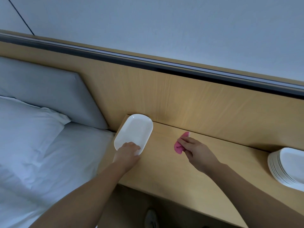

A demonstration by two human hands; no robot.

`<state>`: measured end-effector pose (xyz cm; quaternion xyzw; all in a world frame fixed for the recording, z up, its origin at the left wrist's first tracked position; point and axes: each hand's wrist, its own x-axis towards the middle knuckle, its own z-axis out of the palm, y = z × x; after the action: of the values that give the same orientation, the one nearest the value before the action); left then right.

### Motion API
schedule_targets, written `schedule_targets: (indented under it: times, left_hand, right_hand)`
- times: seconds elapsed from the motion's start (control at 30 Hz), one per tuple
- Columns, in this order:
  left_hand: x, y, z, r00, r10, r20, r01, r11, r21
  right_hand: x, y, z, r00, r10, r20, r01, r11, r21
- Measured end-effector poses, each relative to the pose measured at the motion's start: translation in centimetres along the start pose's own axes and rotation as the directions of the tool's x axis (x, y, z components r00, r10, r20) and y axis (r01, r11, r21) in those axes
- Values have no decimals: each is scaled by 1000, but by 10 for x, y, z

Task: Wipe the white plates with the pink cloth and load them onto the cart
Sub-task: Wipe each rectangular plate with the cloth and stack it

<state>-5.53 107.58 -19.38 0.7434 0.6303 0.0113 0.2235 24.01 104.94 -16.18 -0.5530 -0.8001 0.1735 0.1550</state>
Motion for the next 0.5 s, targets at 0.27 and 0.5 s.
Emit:
schedule_targets:
  times: [0.27, 0.5]
  left_hand:
    - [32, 115, 9, 972, 226, -68, -235, 956, -175]
    - [43, 261, 41, 913, 397, -92, -407, 887, -219]
  right_hand:
    - [-58, 44, -57, 972, 80, -223, -68, 996, 62]
    - [-149, 97, -131, 862, 249, -441, -244, 967, 68]
